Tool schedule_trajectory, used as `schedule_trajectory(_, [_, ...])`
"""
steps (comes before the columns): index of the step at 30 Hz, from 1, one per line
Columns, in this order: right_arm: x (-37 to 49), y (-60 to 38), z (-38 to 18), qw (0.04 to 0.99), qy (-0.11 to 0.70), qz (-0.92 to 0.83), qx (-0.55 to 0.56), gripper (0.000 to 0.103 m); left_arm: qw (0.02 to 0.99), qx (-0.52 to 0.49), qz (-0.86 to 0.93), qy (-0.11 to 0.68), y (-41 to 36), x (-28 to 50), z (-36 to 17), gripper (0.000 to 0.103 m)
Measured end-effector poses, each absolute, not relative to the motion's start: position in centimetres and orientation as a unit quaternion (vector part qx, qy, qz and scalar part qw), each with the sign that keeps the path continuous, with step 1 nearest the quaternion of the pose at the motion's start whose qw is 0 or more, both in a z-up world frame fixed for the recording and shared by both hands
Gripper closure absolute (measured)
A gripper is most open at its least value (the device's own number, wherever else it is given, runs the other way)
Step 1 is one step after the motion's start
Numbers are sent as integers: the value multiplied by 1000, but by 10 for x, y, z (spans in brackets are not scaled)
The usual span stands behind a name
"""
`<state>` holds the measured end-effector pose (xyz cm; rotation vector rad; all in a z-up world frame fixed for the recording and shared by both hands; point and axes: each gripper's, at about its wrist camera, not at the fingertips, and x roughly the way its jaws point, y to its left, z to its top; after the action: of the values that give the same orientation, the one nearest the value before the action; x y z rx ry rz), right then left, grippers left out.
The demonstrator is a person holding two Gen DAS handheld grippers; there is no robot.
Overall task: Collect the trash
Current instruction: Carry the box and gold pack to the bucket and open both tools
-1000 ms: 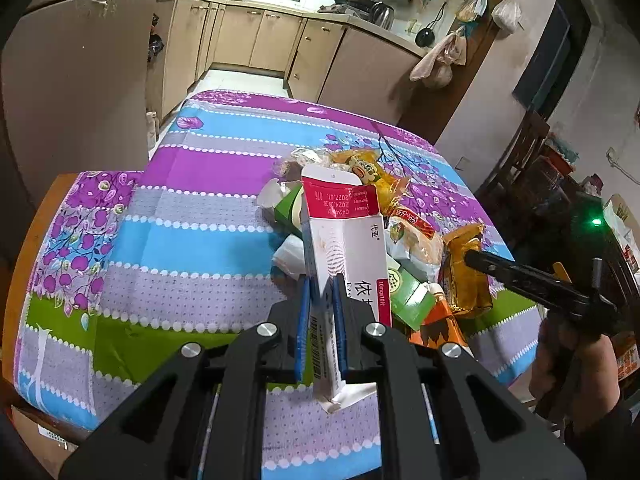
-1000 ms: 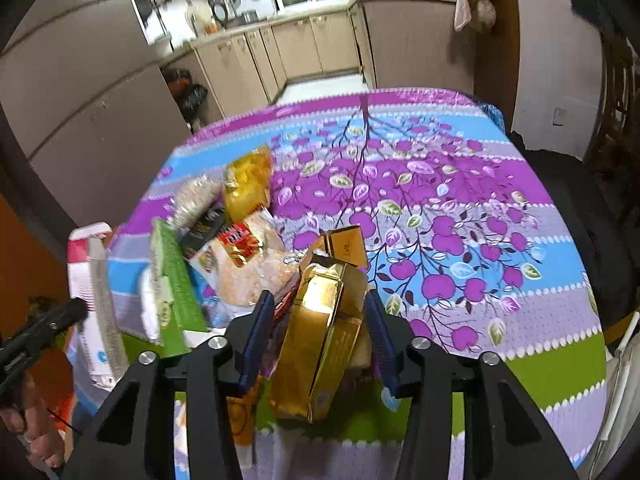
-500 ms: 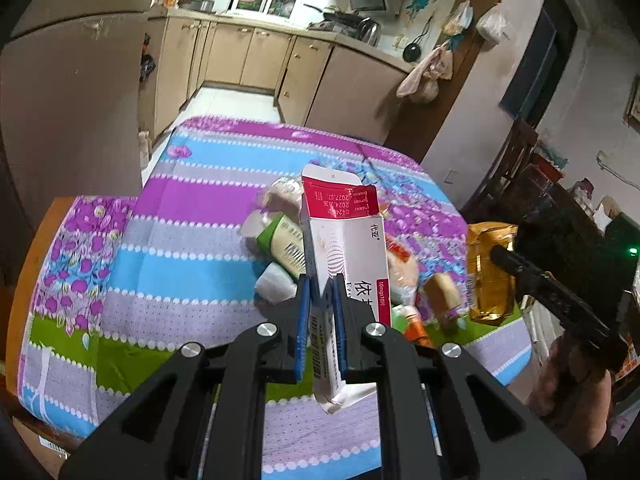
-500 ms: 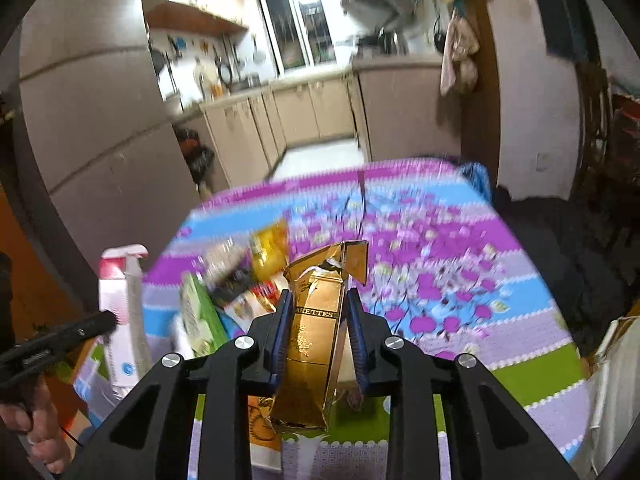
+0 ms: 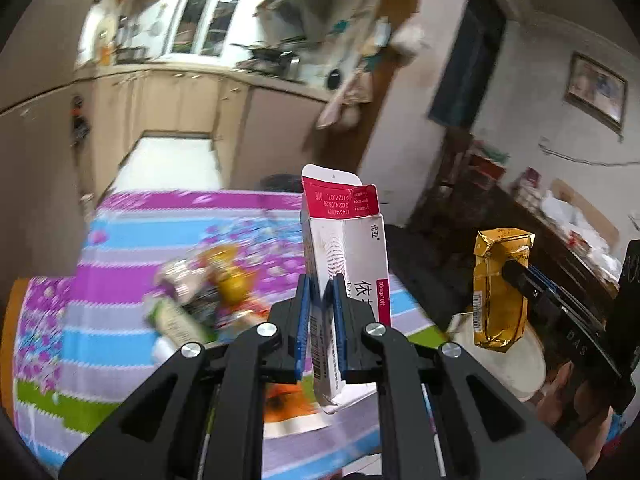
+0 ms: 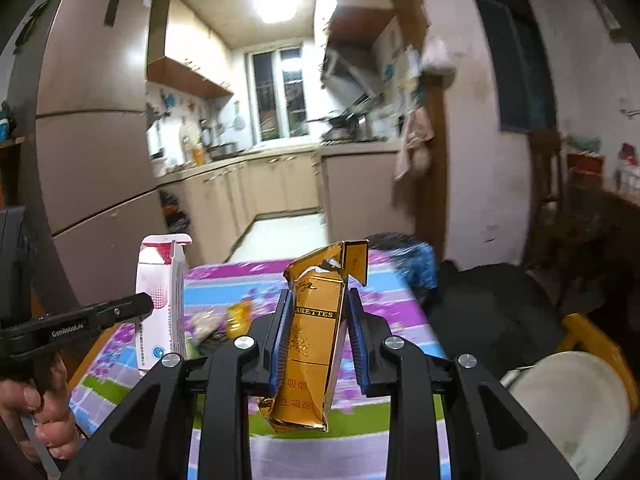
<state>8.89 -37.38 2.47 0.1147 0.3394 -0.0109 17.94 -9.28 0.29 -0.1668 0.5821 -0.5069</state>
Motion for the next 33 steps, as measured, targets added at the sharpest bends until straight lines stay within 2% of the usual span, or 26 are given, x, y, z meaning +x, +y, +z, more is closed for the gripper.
schedule_trajectory(14, [-22,-542,51,968,159,-181,67,75,876,-30,-402,263,-278,135,31,93])
schedule_trajectory(22, [-34,-618,17,945,219,-223,96,75,853,1,-446,270,-363,122,18,93])
schedule_trajectory(33, [-14,-662,-39,924,263,-245,128,75,835,34,-456,306,-427,123,-25,93])
